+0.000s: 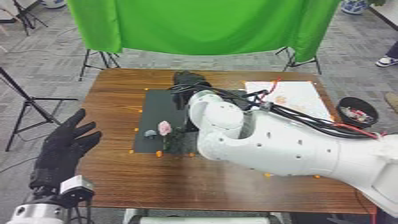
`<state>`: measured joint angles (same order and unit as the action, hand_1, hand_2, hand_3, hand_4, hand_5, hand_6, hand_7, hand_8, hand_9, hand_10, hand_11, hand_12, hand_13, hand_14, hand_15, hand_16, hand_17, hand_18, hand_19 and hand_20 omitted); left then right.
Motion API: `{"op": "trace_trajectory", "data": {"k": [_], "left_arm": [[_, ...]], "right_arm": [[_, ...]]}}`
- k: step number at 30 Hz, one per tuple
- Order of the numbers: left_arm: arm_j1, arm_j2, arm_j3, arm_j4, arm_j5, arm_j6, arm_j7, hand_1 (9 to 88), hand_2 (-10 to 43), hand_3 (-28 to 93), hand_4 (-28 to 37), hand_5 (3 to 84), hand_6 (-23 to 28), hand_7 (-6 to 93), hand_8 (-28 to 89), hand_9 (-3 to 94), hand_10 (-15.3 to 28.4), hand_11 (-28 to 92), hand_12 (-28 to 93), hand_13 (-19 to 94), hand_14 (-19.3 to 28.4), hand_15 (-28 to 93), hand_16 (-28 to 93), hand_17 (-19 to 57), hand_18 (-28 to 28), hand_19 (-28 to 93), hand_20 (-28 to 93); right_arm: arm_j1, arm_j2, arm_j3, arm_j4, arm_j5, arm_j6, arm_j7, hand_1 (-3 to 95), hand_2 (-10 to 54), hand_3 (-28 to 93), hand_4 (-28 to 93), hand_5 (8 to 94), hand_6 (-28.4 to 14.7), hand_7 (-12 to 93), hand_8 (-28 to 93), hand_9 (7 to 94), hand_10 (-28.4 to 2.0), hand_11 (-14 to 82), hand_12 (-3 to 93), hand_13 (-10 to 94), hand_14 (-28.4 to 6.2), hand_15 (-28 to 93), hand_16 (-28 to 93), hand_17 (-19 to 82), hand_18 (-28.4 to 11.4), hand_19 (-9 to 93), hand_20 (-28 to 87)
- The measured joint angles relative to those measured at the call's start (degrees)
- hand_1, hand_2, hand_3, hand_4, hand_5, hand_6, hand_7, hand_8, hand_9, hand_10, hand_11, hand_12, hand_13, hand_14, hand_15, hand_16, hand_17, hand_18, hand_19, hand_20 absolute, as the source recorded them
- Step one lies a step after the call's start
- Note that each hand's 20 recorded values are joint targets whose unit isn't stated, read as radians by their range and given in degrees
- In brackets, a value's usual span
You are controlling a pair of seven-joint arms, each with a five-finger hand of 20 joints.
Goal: Arrange flowers
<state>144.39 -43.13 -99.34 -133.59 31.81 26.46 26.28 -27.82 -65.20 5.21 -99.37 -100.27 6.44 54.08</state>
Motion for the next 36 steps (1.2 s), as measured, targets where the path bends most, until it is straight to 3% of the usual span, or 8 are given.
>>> {"op": "trace_trajectory", "data": {"k": [5, 8, 12, 28, 36], "left_arm": [[-2.91, -2.73, 0.05, 0.52, 3.43, -2.83, -5.21, 28.5, 7.2, 63, -22.0, 33.6, 7.9, 11.1, -9, 28.2, 19.2, 30, 9, 21, 28.0, 61, -14, -6.3, 28.4, 60, -2], [-5.22, -3.97, 0.6, 1.0, 4.53, -4.57, -6.93, 28.6, 7.2, 63, -22.0, 33.6, 7.9, 11.3, -9, 28.2, 19.2, 30, 9, 21, 28.0, 61, -14, -6.3, 28.4, 60, -2], [-7.08, -4.61, 0.97, 1.22, 5.1, -5.34, -7.43, 28.6, 7.3, 63, -21.9, 33.6, 7.9, 11.7, -9, 28.2, 19.2, 31, 9, 21, 28.1, 61, -14, -6.3, 28.4, 60, -3], [-8.5, -5.79, 1.58, 1.6, 5.84, -6.6, -8.41, 28.9, 7.5, 63, -21.5, 33.1, 7.9, 10.8, -9, 27.9, 19.1, 30, 8, 20, 27.9, 61, -14, -6.3, 28.4, 60, -3], [-8.83, -6.38, 1.74, 1.68, 6.37, -7.04, -9.27, 28.9, 7.5, 63, -21.3, 33.0, 7.8, 9.7, -8, 27.9, 18.8, 28, 9, 20, 27.7, 59, -14, -6.3, 28.4, 60, -4]], "right_arm": [[-0.34, -2.0, -1.11, 1.79, -0.22, 0.09, 0.0, 62.0, -9.5, 72, -28, 78.8, 0.7, 30, 5, 93.7, -8.3, 8.2, 28.1, 89, -2.7, 56, 16, 57, -13.7, 93, 25], [-0.35, -3.13, -2.64, 3.45, -0.86, 0.4, 0.09, 61.4, -9.5, 72, -28, 78.2, 0.9, 30, 5, 93.3, -8.7, 7.5, 28.0, 89, -3.0, 56, 16, 56, -13.9, 93, 26], [-0.56, -4.13, -3.89, 5.22, -1.39, 0.63, 0.33, 60.5, -9.5, 72, -28, 77.1, 0.5, 30, 3, 92.2, -8.6, 5.9, 28.0, 88, -3.3, 56, 16, 56, -14.2, 93, 26], [-3.84, -6.37, -2.33, 9.03, -1.04, -2.33, 0.85, 55.2, -9.5, 72, -28, 71.0, -1.6, 26, 1, 82.3, -9.8, 9.0, 23.3, 85, -4.0, 58, 15, 53, -14.8, 93, 25], [-4.68, -6.63, -1.87, 9.12, -0.55, -3.52, 1.11, 51.5, -9.5, 73, -28, 67.9, -3.0, 24, 1, 75.7, -13.2, 16.5, 17.3, 83, -4.5, 59, 14, 52, -15.3, 93, 25]]}}
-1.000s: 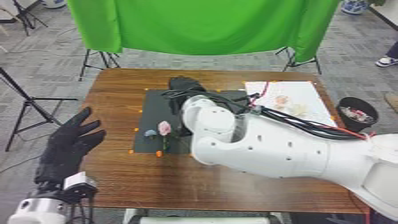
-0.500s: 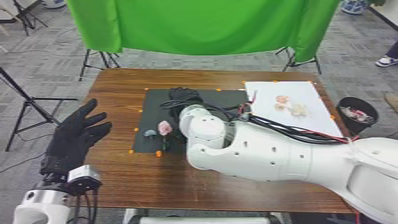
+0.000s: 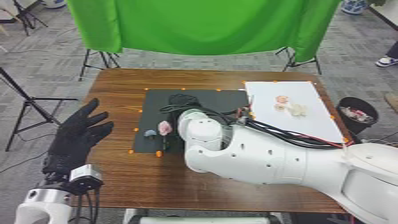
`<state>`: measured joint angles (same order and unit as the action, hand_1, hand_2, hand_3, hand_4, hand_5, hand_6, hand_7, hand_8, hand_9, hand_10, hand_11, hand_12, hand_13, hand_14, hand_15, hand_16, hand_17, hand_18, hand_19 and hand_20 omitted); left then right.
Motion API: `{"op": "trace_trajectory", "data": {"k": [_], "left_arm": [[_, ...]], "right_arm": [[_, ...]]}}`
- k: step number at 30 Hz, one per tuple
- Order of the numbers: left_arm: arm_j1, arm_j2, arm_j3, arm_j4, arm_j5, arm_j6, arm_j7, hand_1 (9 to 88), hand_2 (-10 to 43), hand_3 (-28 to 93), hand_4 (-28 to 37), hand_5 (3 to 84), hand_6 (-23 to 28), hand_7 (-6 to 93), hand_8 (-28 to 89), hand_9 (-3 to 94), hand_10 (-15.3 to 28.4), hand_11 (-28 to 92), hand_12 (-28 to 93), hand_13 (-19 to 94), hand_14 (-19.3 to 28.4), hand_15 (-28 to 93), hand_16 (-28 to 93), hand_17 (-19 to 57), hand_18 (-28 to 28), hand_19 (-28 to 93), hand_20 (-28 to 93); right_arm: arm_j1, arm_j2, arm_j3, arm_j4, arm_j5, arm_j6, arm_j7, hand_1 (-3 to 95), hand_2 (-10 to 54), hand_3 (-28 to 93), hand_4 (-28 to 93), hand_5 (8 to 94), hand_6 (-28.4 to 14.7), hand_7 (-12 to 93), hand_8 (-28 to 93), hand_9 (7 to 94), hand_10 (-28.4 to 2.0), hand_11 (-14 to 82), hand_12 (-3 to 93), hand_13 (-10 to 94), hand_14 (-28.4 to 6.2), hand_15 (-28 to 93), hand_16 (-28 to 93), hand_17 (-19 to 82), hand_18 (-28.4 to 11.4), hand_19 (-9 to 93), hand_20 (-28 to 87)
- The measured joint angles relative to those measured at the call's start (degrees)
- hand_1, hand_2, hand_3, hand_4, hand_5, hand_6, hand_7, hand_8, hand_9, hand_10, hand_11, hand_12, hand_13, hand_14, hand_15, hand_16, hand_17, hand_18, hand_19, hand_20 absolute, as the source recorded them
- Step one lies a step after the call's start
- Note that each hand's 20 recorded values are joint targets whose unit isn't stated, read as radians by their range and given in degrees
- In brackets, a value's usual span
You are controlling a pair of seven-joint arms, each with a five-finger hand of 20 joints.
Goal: Arrange flowers
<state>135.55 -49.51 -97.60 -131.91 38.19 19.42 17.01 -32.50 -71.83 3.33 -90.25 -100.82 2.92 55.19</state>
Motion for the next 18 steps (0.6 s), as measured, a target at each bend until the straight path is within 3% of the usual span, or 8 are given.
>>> {"op": "trace_trajectory", "data": {"k": [7, 18], "left_arm": [[-0.39, -0.97, 0.0, 0.08, 0.63, -0.55, -0.81, 29.1, 7.6, 63, -21.3, 33.0, 7.8, 9.4, -8, 27.9, 18.8, 28, 9, 20, 27.6, 59, -14, -6.3, 28.4, 60, -4], [-0.51, -1.04, 0.02, 0.09, 0.72, -0.64, -1.33, 29.4, 7.8, 62, -21.3, 33.0, 8.0, 8.3, -8, 27.7, 18.7, 25, 10, 20, 27.6, 58, -13, -6.4, 28.4, 60, -4]], "right_arm": [[-0.11, -0.06, 0.15, -0.01, 0.23, -0.62, 0.23, 48.6, -9.5, 75, -28, 66.5, -3.3, 22, 0, 73.0, -14.2, 18.1, 14.5, 81, -5.2, 60, 14, 52, -15.2, 93, 25], [-1.13, -0.07, 1.81, -0.19, 1.16, -2.34, 0.31, 41.4, -6.7, 77, -25, 64.3, -3.2, 19, -11, 69.0, -16.0, 16.5, 13.7, 80, -6.5, 61, 13, 51, -15.7, 93, 26]]}}
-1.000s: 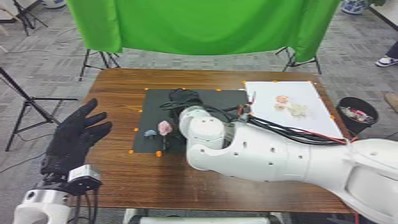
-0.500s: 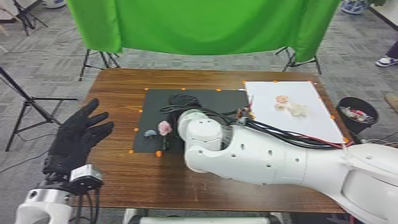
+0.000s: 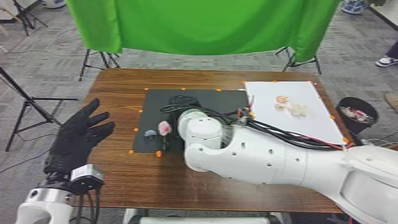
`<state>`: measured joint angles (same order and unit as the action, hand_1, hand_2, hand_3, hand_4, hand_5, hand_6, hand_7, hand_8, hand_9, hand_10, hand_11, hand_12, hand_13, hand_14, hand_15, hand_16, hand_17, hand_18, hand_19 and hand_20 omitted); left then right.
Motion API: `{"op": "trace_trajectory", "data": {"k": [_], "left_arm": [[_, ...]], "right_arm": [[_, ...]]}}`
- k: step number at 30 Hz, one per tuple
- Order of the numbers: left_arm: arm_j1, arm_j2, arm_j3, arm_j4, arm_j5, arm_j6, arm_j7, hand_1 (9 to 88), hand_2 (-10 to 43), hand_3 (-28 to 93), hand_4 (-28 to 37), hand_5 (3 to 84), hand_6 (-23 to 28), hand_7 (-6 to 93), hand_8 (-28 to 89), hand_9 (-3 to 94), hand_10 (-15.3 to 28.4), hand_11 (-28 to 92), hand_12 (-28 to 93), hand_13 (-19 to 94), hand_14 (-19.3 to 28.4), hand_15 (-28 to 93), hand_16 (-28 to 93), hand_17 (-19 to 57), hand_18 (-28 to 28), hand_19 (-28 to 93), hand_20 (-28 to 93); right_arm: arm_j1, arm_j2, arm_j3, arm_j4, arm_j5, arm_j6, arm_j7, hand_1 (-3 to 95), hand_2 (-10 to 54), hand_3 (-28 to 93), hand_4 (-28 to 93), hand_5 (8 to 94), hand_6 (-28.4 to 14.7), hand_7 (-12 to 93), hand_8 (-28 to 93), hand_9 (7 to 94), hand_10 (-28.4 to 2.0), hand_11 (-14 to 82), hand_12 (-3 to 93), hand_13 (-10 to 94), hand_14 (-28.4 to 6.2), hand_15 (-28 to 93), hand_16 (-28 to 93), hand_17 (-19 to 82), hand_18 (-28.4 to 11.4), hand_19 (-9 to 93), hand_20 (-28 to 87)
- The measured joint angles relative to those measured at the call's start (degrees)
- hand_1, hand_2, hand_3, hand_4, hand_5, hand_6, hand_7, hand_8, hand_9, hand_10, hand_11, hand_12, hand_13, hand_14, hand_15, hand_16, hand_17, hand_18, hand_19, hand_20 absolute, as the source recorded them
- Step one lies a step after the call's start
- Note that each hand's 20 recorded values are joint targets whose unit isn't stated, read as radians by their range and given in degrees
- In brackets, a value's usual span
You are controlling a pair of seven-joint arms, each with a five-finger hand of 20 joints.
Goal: Arrange flowers
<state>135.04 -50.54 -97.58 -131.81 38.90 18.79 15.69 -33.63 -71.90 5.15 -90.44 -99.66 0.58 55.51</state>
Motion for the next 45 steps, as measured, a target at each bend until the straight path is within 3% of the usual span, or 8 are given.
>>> {"op": "trace_trajectory", "data": {"k": [5, 13, 28, 34, 38, 42, 45], "left_arm": [[-0.33, -0.58, -0.02, 0.02, 0.54, -0.37, -1.21, 29.4, 8.0, 62, -21.4, 33.0, 8.0, 6.6, -7, 27.7, 18.4, 22, 10, 20, 27.5, 56, -13, -6.4, 28.4, 59, -3], [-0.44, -1.05, -0.05, 0.04, 0.95, -0.8, -1.95, 29.5, 8.1, 62, -21.2, 32.8, 7.9, 5.0, -6, 27.7, 18.2, 19, 12, 20, 27.4, 54, -12, -6.5, 28.4, 59, -3], [-0.28, -1.2, 0.11, 0.04, 0.98, -0.79, -1.78, 29.4, 8.1, 62, -21.2, 32.9, 8.0, 3.7, -6, 27.9, 17.9, 17, 13, 20, 27.4, 54, -11, -6.5, 28.4, 58, -2], [1.44, -0.99, 0.25, -0.28, 0.38, -0.22, -0.08, 29.3, 8.0, 62, -21.1, 32.9, 8.0, 3.7, -5, 28.0, 18.1, 17, 14, 20, 27.3, 54, -11, -6.5, 28.4, 58, -1], [4.16, -0.47, -0.09, -0.83, -0.7, 1.1, 2.63, 29.2, 8.1, 62, -21.1, 32.9, 8.0, 3.9, -5, 28.0, 18.2, 18, 14, 20, 27.3, 54, -11, -6.6, 28.4, 58, -1], [6.73, 0.59, -0.57, -1.22, -1.97, 2.74, 5.1, 28.7, 8.1, 61, -21.3, 33.0, 8.0, 4.5, -6, 28.1, 18.3, 19, 14, 20, 27.5, 55, -11, -6.5, 28.4, 58, -1], [7.8, 1.85, -0.59, -1.39, -2.94, 4.01, 6.12, 28.3, 8.1, 61, -21.4, 33.1, 8.0, 4.9, -6, 28.1, 18.4, 20, 13, 21, 27.6, 56, -11, -6.4, 28.4, 58, -1]], "right_arm": [[-0.21, 0.0, 0.01, -0.14, 0.45, 0.0, 0.18, 39.2, -6.0, 76, -24, 62.4, -3.7, 19, -11, 66.7, -16.6, 15.6, 13.8, 78, -7.0, 62, 14, 51, -15.9, 93, 26], [-0.2, 0.03, -0.07, -0.46, 0.52, 0.11, 0.6, 34.5, -4.5, 75, -22, 60.6, -4.7, 17, -11, 64.3, -17.7, 14.5, 13.9, 77, -8.1, 63, 14, 50, -16.3, 93, 25], [1.91, 0.1, -2.99, -0.89, -0.38, 1.64, 2.38, 31.3, -2.3, 75, -21, 59.4, -5.9, 16, -10, 62.4, -19.3, 13.9, 14.2, 75, -9.6, 65, 13, 51, -17.0, 93, 25], [4.11, 0.74, -5.11, -1.85, -0.07, 2.64, 2.59, 28.3, -0.5, 77, -21, 57.9, -6.6, 14, -10, 60.7, -19.9, 13.4, 14.1, 74, -10.7, 65, 14, 51, -17.0, 93, 24], [6.27, 2.62, -5.31, -5.2, 1.25, 2.29, 2.21, 25.8, 1.8, 78, -22, 56.0, -6.8, 14, -9, 58.3, -20.4, 12.5, 14.4, 71, -12.5, 65, 13, 50, -17.0, 93, 23], [8.39, 6.26, -2.45, -10.51, 4.59, -1.11, 0.29, 22.6, 5.0, 78, -22, 53.0, -7.4, 12, -9, 56.0, -21.2, 11.5, 14.4, 69, -13.8, 65, 13, 50, -16.6, 93, 21], [8.97, 9.76, 1.74, -14.47, 5.78, -4.76, -1.25, 22.4, 5.9, 78, -22, 52.2, -7.6, 11, -8, 55.6, -21.4, 11.2, 14.5, 69, -14.1, 65, 12, 49, -16.7, 93, 21]]}}
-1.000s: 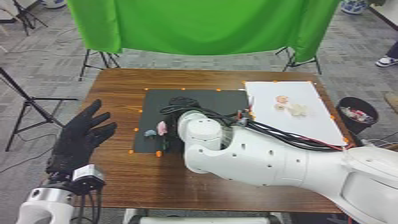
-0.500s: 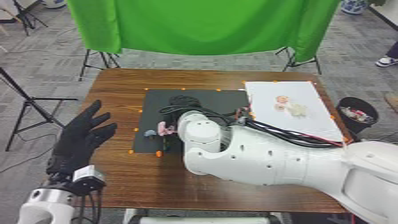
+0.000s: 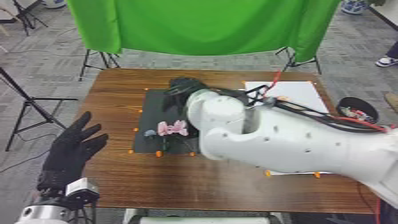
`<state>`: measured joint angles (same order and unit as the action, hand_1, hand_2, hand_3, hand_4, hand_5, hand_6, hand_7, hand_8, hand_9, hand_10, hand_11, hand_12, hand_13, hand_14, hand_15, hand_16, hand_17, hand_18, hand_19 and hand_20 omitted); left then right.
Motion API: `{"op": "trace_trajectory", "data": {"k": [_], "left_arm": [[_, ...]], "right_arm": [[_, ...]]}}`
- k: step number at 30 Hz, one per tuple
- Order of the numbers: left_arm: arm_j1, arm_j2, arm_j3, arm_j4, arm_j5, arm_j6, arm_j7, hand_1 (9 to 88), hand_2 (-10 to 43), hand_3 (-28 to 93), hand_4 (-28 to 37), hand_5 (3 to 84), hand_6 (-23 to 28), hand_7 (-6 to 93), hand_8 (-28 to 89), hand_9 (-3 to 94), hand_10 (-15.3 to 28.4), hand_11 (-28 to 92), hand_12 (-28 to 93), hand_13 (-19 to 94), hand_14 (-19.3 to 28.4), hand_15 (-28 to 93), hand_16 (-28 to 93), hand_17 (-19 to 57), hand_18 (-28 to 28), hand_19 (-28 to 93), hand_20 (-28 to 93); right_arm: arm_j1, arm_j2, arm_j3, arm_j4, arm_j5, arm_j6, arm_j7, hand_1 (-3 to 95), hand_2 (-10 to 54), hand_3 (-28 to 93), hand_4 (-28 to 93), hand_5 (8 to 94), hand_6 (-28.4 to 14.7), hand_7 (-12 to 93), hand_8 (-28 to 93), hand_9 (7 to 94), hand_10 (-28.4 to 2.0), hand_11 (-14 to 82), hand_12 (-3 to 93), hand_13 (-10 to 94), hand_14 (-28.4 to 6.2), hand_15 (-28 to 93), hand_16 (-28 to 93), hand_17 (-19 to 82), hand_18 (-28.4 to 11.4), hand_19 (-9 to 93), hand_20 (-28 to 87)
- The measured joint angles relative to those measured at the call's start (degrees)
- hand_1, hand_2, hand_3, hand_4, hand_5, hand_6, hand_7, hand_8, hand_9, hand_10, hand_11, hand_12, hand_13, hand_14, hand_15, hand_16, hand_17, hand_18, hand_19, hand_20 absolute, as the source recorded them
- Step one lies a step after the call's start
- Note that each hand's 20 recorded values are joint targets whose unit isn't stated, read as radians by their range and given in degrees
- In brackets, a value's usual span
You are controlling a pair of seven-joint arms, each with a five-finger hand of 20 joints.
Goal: Arrange flowers
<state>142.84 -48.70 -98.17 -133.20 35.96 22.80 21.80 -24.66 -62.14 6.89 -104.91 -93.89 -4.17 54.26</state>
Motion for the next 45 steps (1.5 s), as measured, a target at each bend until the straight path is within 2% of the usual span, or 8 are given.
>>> {"op": "trace_trajectory", "data": {"k": [5, 9, 15, 18, 22, 32, 36, 45], "left_arm": [[0.45, 1.78, 0.59, -0.14, -1.0, 0.83, 0.87, 28.0, 7.8, 61, -21.5, 33.2, 8.0, 5.6, -6, 28.2, 18.5, 21, 13, 21, 27.7, 56, -11, -6.4, 28.4, 58, -1], [0.44, 2.15, 1.09, -0.17, -1.31, 1.03, 1.23, 27.8, 7.6, 62, -21.6, 33.3, 8.0, 6.1, -6, 28.1, 18.5, 23, 12, 21, 27.8, 57, -12, -6.4, 28.4, 58, -1], [0.49, 2.39, 1.72, -0.18, -1.79, 1.34, 1.91, 27.8, 7.5, 62, -21.8, 33.4, 8.0, 6.5, -7, 28.1, 18.7, 23, 11, 21, 27.8, 57, -12, -6.4, 28.4, 58, -1], [0.5, 2.96, 2.33, -0.18, -2.38, 1.68, 2.78, 27.8, 7.4, 62, -21.9, 33.4, 8.0, 6.5, -7, 28.1, 18.6, 23, 11, 21, 27.8, 57, -12, -6.4, 28.4, 58, -1], [0.47, 3.83, 2.84, -0.14, -3.05, 1.91, 3.67, 27.7, 7.4, 62, -21.9, 33.4, 8.0, 6.8, -7, 28.1, 18.7, 23, 11, 21, 27.8, 58, -12, -6.3, 28.4, 58, -1], [0.36, 5.37, 3.12, -0.06, -4.29, 2.31, 5.18, 28.1, 7.5, 62, -21.9, 33.5, 8.2, 7.0, -7, 28.1, 18.7, 24, 11, 21, 27.9, 58, -13, -6.3, 28.4, 59, -1], [0.13, 5.38, 3.26, -0.01, -4.29, 2.31, 5.18, 28.1, 7.4, 62, -21.8, 33.5, 8.1, 7.0, -7, 28.1, 18.7, 24, 11, 21, 27.8, 58, -13, -6.4, 28.4, 58, -1], [-0.09, 5.37, 3.24, 0.14, -4.24, 2.25, 4.97, 28.3, 7.5, 62, -21.7, 33.5, 8.1, 7.2, -7, 28.1, 18.7, 24, 11, 21, 27.7, 58, -13, -6.6, 28.4, 58, -1]], "right_arm": [[-0.11, 6.91, 4.72, -5.07, -0.14, 0.36, -0.41, 23.1, 6.6, 77, -22, 51.3, -8.0, 11, -8, 55.2, -21.7, 10.9, 14.5, 69, -14.3, 65, 12, 49, -16.6, 93, 21], [-2.0, 12.93, 7.87, -6.12, 0.11, 2.05, 0.0, 24.0, 6.6, 77, -21, 50.4, -8.1, 11, -8, 55.0, -21.9, 11.1, 14.5, 69, -14.2, 66, 11, 49, -16.5, 93, 21], [-6.26, 22.5, 11.28, -4.74, 2.18, 5.59, 1.76, 25.9, 6.1, 77, -21, 49.4, -8.3, 11, -8, 54.9, -21.5, 11.8, 14.5, 68, -13.7, 67, 11, 49, -16.2, 93, 22], [-7.24, 26.79, 11.24, -3.07, 4.04, 6.45, 2.47, 26.8, 5.5, 78, -21, 48.8, -8.3, 11, -8, 54.9, -21.1, 12.4, 14.5, 68, -13.2, 67, 11, 50, -15.7, 93, 23], [-7.64, 30.93, 10.94, 0.12, 6.18, 7.14, 3.89, 29.4, 4.1, 78, -22, 48.0, -8.1, 11, -8, 57.3, -20.6, 14.0, 14.6, 72, -10.9, 71, 11, 54, -14.2, 93, 27], [-7.25, 33.22, 11.34, 8.11, 9.66, 6.53, 7.89, 30.7, 3.4, 79, -22, 46.7, -5.7, 12, -9, 58.5, -19.9, 14.9, 14.4, 73, -10.8, 72, 11, 55, -14.4, 93, 28], [-8.51, 32.68, 13.14, 8.86, 10.8, 4.54, 7.88, 31.0, 3.4, 79, -23, 47.3, -4.4, 13, -9, 58.7, -19.8, 15.1, 14.4, 73, -10.9, 72, 12, 54, -14.6, 93, 28], [-11.3, 30.43, 12.96, 8.8, 10.26, 4.6, 6.95, 31.4, 3.2, 79, -23, 47.5, -2.7, 13, -10, 59.4, -19.4, 15.1, 14.5, 73, -10.8, 72, 12, 54, -14.7, 93, 28]]}}
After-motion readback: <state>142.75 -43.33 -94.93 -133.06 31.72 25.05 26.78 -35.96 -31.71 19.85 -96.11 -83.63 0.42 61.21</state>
